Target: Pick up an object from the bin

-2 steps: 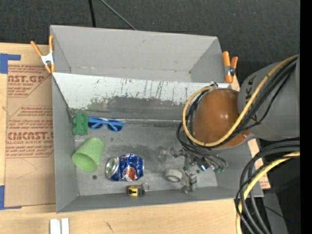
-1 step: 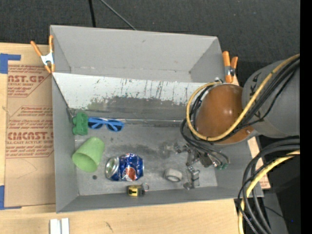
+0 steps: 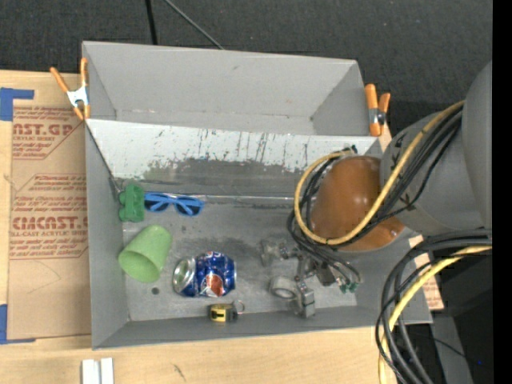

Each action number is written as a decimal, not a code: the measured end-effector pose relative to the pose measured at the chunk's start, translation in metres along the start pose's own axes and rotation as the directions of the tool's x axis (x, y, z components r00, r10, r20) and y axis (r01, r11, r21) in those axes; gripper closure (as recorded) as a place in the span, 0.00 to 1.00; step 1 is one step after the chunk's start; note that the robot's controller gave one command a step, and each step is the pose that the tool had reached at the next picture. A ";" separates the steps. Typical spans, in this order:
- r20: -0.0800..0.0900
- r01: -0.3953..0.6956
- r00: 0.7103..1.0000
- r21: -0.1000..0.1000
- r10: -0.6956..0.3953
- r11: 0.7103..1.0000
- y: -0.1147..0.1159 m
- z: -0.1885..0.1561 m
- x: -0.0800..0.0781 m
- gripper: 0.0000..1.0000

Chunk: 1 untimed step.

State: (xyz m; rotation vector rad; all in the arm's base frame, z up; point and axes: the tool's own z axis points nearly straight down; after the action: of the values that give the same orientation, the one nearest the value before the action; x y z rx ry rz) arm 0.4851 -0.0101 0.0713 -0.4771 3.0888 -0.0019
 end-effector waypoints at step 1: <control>0.000 -0.102 0.995 0.001 0.102 0.995 0.002 -0.001 0.001 0.00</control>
Offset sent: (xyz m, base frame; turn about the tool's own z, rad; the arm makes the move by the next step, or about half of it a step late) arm -0.0060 0.0013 -0.0013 0.1009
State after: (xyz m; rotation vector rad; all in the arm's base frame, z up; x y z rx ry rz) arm 0.4837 -0.0088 0.0719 -0.3194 3.1091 -0.0027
